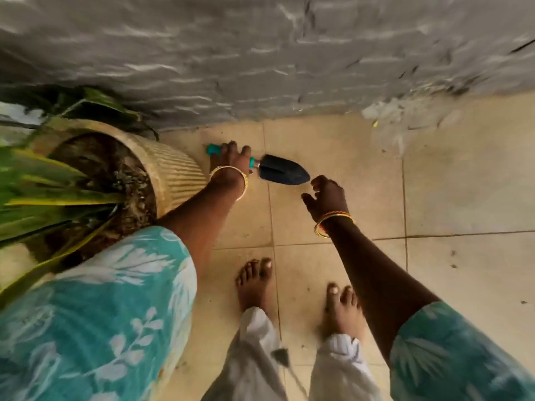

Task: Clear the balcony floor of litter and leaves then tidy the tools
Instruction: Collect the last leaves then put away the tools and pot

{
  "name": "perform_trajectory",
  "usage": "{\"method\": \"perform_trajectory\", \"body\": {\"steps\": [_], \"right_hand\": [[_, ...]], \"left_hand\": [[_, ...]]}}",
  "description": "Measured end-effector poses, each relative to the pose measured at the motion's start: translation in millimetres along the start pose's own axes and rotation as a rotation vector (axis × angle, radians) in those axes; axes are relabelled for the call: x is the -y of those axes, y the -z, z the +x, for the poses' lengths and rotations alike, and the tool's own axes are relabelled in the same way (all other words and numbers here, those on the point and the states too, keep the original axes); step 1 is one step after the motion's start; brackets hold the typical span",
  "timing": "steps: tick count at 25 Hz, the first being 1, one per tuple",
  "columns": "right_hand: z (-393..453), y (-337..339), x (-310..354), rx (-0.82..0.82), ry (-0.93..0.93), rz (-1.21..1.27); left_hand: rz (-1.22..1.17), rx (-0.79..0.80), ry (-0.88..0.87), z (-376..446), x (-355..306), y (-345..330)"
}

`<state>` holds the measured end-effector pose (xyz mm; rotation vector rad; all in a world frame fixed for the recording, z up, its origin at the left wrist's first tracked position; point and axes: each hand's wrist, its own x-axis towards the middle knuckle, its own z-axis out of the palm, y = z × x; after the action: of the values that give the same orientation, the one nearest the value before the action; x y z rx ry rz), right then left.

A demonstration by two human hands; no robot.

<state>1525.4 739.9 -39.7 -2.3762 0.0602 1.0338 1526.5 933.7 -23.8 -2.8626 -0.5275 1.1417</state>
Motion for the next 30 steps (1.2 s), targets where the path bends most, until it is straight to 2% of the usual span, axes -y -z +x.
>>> {"method": "perform_trajectory", "body": {"steps": [7, 11, 14, 15, 17, 19, 20, 22, 25, 26, 28, 30], "right_hand": [[29, -32, -5, -0.112, -0.083, 0.118], [18, -14, 7, -0.139, -0.231, 0.372], [-13, 15, 20, -0.172, -0.413, 0.795], [-27, 29, 26, -0.129, -0.452, 0.962], [-59, 54, 39, 0.076, -0.472, 1.127], [-101, 80, 48, 0.204, -0.453, 1.12], [-116, 86, 48, 0.198, -0.443, 1.087], [-161, 114, 44, 0.118, -0.474, 1.09], [-238, 151, 33, -0.031, -0.518, 1.18], [-264, 159, 28, -0.076, -0.52, 1.18], [-309, 168, 17, -0.191, -0.479, 1.037], [-353, 172, 5, -0.281, -0.418, 0.744]], "left_hand": [[0.059, -0.134, -0.037, 38, 13, -35], [0.021, -0.089, -0.121, 16, 12, -21], [-0.174, -0.038, -0.107, -23, 4, -1], [-0.305, -0.004, -0.1, -41, -3, 11], [-0.556, 0.089, -0.087, -83, -23, 36], [-0.706, 0.146, -0.103, -135, -43, 61], [-0.739, 0.157, -0.096, -155, -51, 67], [-0.759, 0.216, -0.118, -197, -66, 90], [-0.819, 0.465, -0.15, -245, -82, 123], [-0.856, 0.501, -0.147, -260, -87, 134], [-0.908, 0.498, -0.149, -290, -100, 154], [-0.95, 0.516, -0.16, -327, -118, 174]]}}
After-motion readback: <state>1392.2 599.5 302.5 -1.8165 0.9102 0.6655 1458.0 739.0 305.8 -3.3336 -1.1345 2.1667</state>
